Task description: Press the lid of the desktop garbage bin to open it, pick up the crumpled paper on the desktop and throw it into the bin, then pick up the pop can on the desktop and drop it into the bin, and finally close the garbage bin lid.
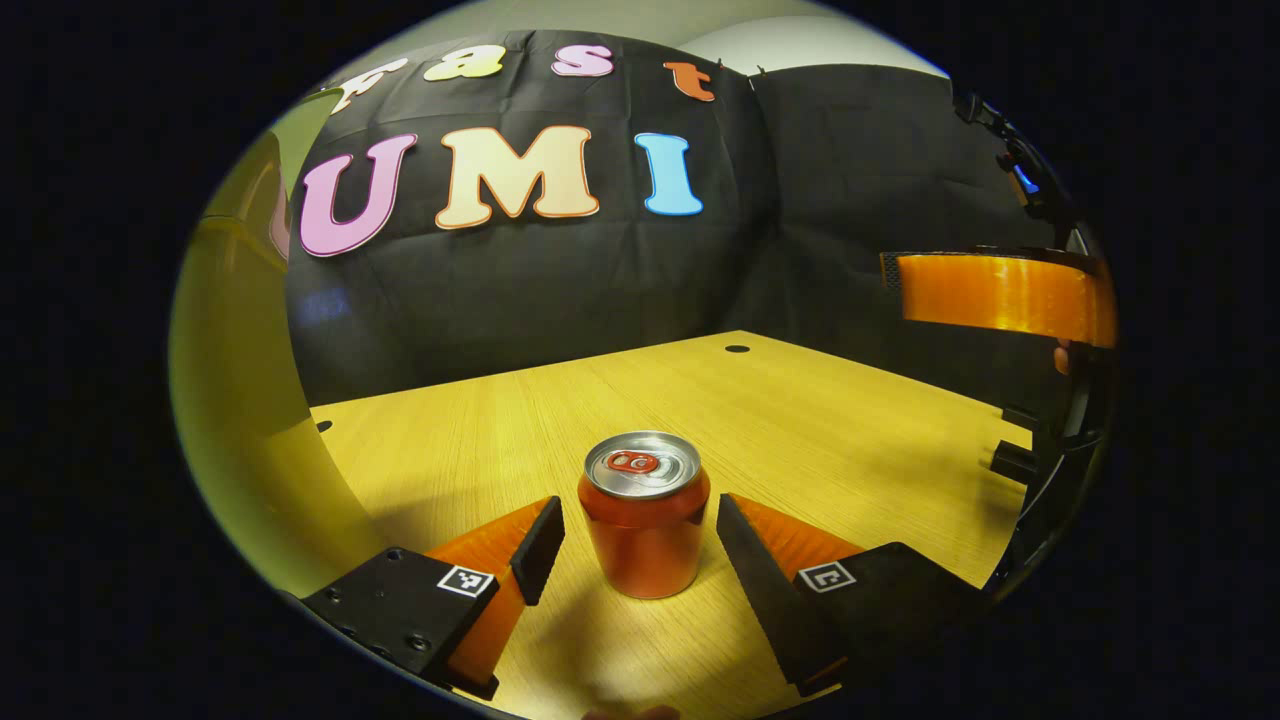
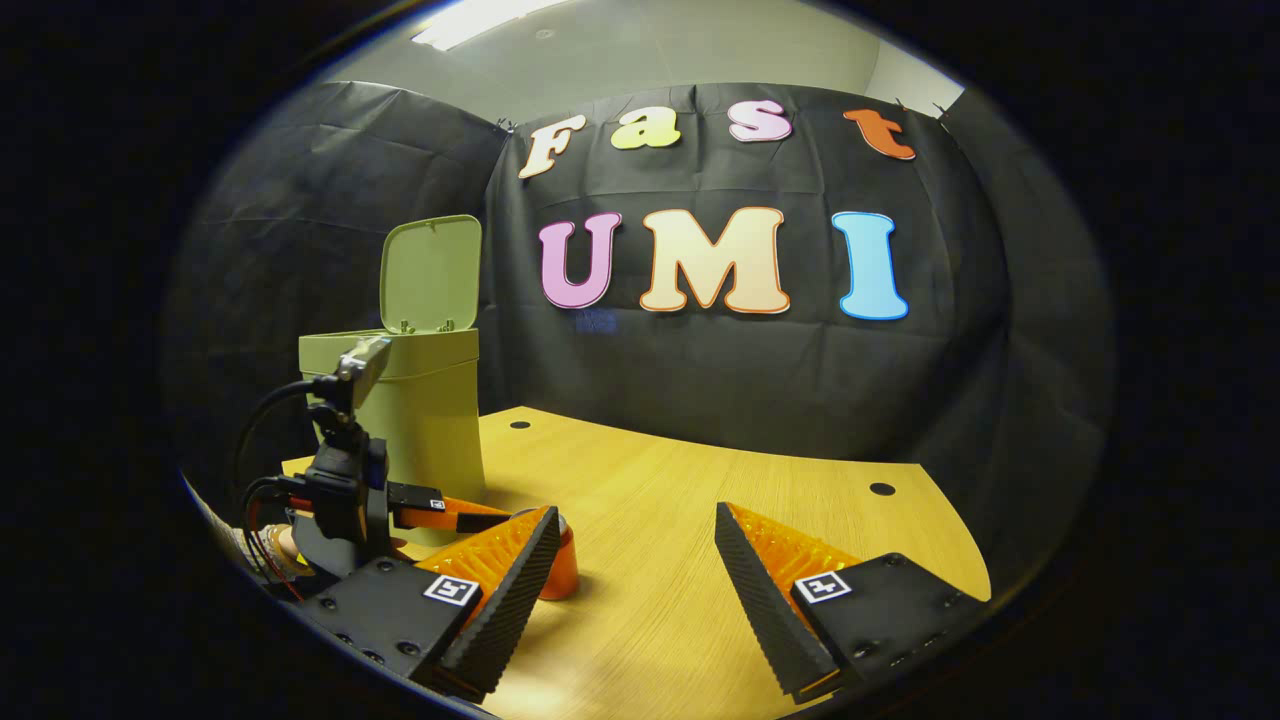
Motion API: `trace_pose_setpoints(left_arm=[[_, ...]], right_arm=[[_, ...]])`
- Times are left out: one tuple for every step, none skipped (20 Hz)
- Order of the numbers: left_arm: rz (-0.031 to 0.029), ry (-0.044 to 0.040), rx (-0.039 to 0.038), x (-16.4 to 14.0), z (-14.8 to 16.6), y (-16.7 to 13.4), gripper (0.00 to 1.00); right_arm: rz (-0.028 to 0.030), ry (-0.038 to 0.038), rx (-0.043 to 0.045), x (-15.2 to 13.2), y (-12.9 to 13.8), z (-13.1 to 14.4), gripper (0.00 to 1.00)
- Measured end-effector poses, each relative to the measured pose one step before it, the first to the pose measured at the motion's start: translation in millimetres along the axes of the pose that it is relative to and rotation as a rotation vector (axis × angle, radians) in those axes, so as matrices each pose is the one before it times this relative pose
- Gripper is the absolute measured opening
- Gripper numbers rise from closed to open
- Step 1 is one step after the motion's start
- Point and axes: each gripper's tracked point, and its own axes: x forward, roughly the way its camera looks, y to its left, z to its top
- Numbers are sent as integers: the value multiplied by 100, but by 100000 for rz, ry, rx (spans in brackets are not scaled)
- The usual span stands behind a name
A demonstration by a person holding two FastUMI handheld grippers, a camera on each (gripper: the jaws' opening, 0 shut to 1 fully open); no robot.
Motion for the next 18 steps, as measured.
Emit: trace_pose_setpoints(left_arm=[[-135, 924, -266, 185, -85, -57, 94], [-63, 690, -273, 117, -127, -14, 94], [70, 521, -37, 84, 10, -42, 94], [185, 628, 149, 105, -162, -17, 93], [112, 533, 89, 7, -21, 8, 93], [-328, 366, -138, 90, -41, -16, 92], [-305, 253, -328, 92, 2, -60, 90], [5, 587, -317, 132, -160, -129, 86], [69, 409, 291, 116, -91, -47, 82], [-53, 348, 437, -298, 94, -6, 79], [254, -90, 257, -126, 145, 49, 79], [-337, -27, 217, -132, 72, -129, 78], [-142, -488, -62, -134, 236, -75, 79], [-327, -494, 65, -70, 468, 16, 78], [-122, -584, -139, -98, 466, -45, 78], [-725, -646, -252, -284, 545, -94, 78], [-1253, -621, -661, -265, 628, -231, 78], [-1238, -724, -1028, -326, 654, -277, 78]], right_arm=[[80, 40, 86, -43, -48, -222, 98], [31, 88, 100, -19, -72, -211, 98], [120, 77, 216, -176, -179, -231, 98], [302, 93, 316, -27, -12, -203, 98], [238, 271, 365, -86, -102, -312, 98], [31, 175, 453, -52, -109, -178, 98], [139, 64, 457, -54, -147, -250, 98], [-57, -144, 717, -38, -117, -106, 98], [204, 463, 611, 53, -110, -141, 98], [399, 480, 328, 121, 55, -140, 98], [-182, -66, 305, -26, -157, 80, 99], [285, 247, -258, 1, 63, -40, 100], [34, 87, -288, 0, -11, -81, 98], [-83, 370, -274, 68, -31, -39, 100], [-57, 391, -170, -25, -64, -148, 100], [-25, 37, -21, -32, -7, 68, 100], [133, -25, 172, -179, -126, 43, 100], [62, -243, 204, -144, -24, 119, 100]])
